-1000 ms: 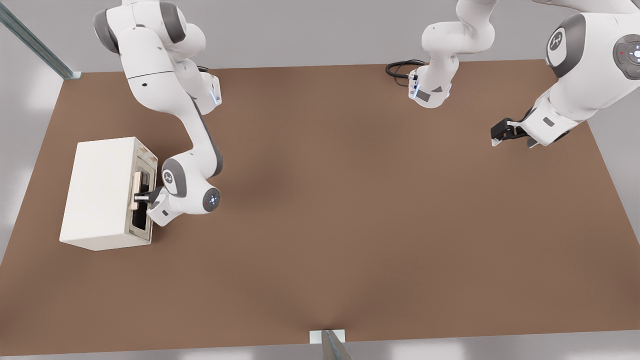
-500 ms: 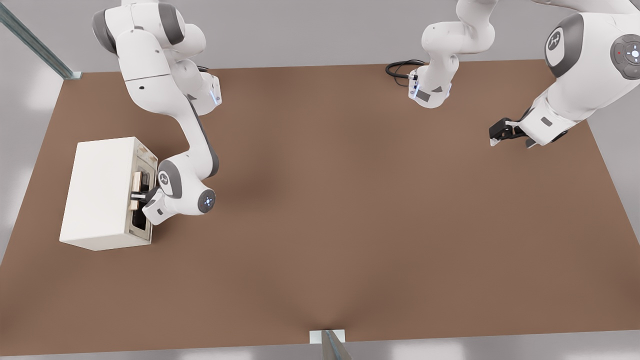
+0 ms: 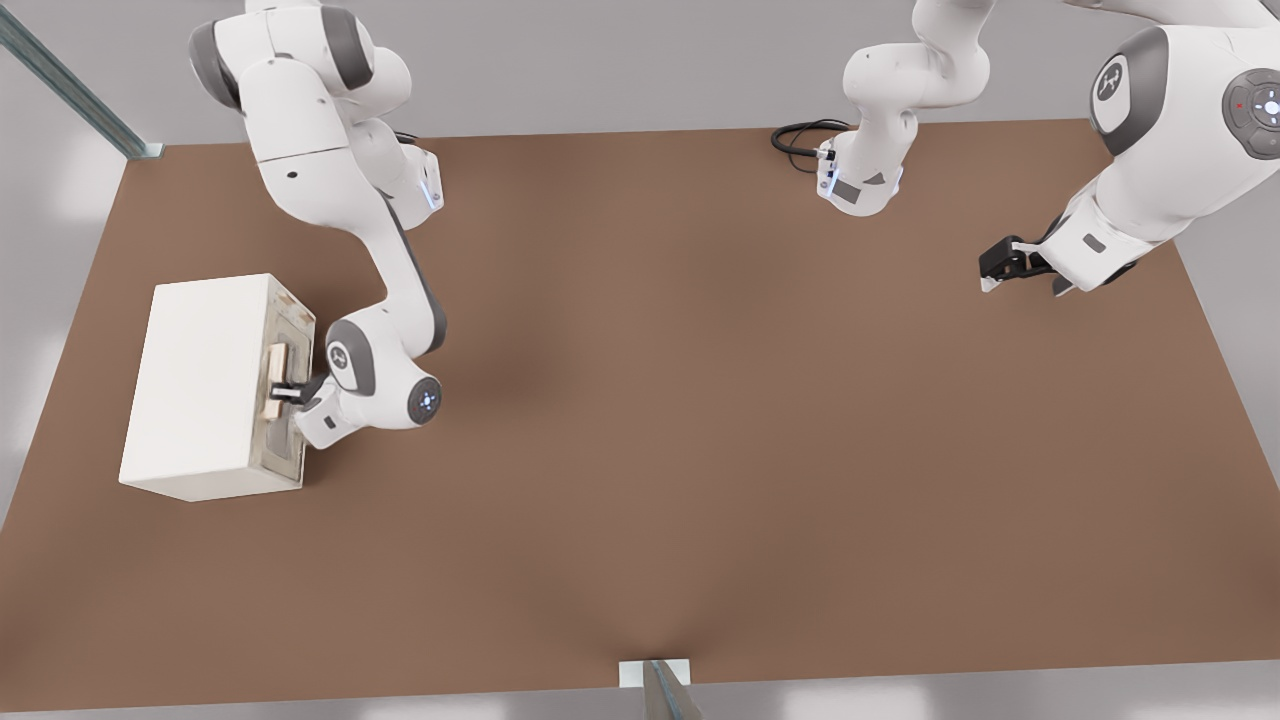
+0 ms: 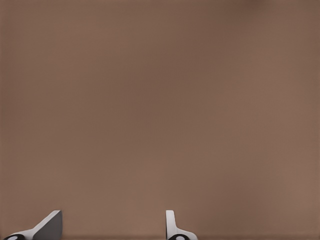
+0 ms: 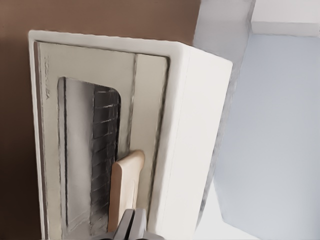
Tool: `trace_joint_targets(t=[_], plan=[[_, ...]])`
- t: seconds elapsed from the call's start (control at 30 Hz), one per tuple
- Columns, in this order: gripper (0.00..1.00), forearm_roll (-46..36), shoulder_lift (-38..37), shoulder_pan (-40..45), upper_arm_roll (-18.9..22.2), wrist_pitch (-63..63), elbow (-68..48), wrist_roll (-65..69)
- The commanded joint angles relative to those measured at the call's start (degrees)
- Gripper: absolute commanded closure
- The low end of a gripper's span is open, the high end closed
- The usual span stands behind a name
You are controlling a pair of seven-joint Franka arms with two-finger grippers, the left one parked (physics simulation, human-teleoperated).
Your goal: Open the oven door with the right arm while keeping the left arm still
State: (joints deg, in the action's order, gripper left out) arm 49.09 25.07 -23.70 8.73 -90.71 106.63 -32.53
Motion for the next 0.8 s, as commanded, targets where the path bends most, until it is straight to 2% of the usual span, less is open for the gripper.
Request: trace_joint_targets(t=[0.0, 0.03, 0.1, 0.13, 0.2, 0.23, 0.27, 0.3, 0.4, 0.77], plan=[[0.79, -2.9, 0.2, -1.5, -0.1, 0.5, -2.6, -2.2], [0.79, -5.7, 2.9, -2.4, -0.3, 2.0, -6.3, -2.5], [0.79, -12.2, 1.9, -2.1, -0.5, 2.9, -10.4, -1.9], [0.79, -22.0, -2.1, 0.2, -0.5, 3.0, -12.3, 4.3], [0.79, -41.2, -5.0, 5.8, -0.5, 3.1, -20.9, 21.5], [0.79, -45.0, -5.0, 8.0, -0.5, 4.9, -25.4, 26.7], [0.13, -45.9, -6.2, 8.1, -0.5, 8.0, -27.4, 32.3], [0.00, -52.1, -6.8, 9.5, -0.3, 8.0, -28.2, 32.5], [0.00, -53.2, -11.3, 10.8, 0.2, 2.6, -28.4, 32.1], [0.00, -52.1, -11.8, 12.1, 0.8, 3.7, -29.9, 31.9]])
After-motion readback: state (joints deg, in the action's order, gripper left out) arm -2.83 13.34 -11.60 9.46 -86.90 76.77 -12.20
